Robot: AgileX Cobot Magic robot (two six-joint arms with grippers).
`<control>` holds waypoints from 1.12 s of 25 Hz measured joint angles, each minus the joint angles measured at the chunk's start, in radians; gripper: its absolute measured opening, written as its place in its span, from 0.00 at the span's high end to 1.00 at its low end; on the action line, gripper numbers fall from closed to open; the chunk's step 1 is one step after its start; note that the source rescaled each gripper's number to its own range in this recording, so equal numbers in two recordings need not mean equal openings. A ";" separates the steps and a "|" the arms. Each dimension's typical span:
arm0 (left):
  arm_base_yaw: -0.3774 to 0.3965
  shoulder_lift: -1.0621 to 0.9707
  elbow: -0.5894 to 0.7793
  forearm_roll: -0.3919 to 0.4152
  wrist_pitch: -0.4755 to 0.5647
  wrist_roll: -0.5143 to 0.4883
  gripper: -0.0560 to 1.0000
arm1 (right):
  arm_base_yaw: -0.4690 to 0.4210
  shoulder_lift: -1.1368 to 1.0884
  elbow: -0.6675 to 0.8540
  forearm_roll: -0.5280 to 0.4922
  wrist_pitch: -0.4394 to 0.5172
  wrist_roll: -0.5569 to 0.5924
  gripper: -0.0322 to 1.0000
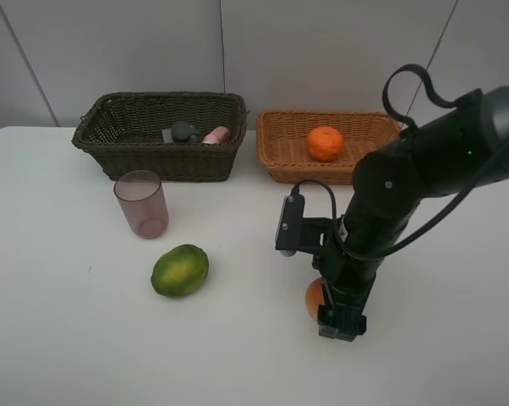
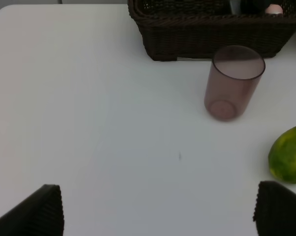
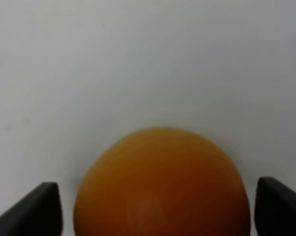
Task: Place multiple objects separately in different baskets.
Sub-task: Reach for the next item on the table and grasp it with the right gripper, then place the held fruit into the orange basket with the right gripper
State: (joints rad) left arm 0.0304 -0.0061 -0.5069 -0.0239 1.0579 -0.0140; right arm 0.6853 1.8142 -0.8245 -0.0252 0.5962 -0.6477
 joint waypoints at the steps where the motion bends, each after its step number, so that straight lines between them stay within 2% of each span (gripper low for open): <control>1: 0.000 0.000 0.000 0.000 0.000 0.000 0.00 | 0.000 0.000 0.000 0.000 -0.009 0.000 0.37; 3: 0.000 0.000 0.000 0.000 0.000 0.000 0.00 | 0.000 0.000 0.000 0.000 -0.021 0.000 0.57; 21: 0.000 0.000 0.000 0.000 0.000 0.000 0.00 | 0.000 0.000 -0.001 0.000 -0.021 0.000 0.57; 25: 0.000 0.000 0.000 0.000 0.000 0.000 0.00 | 0.000 -0.015 -0.043 0.003 0.020 0.007 0.57; 28: 0.000 0.000 0.000 0.000 0.000 0.000 0.00 | -0.002 -0.041 -0.113 0.015 0.094 0.046 0.57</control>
State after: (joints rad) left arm 0.0304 -0.0061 -0.5069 -0.0239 1.0579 -0.0140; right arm 0.6830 1.7729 -0.9372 -0.0098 0.6902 -0.6017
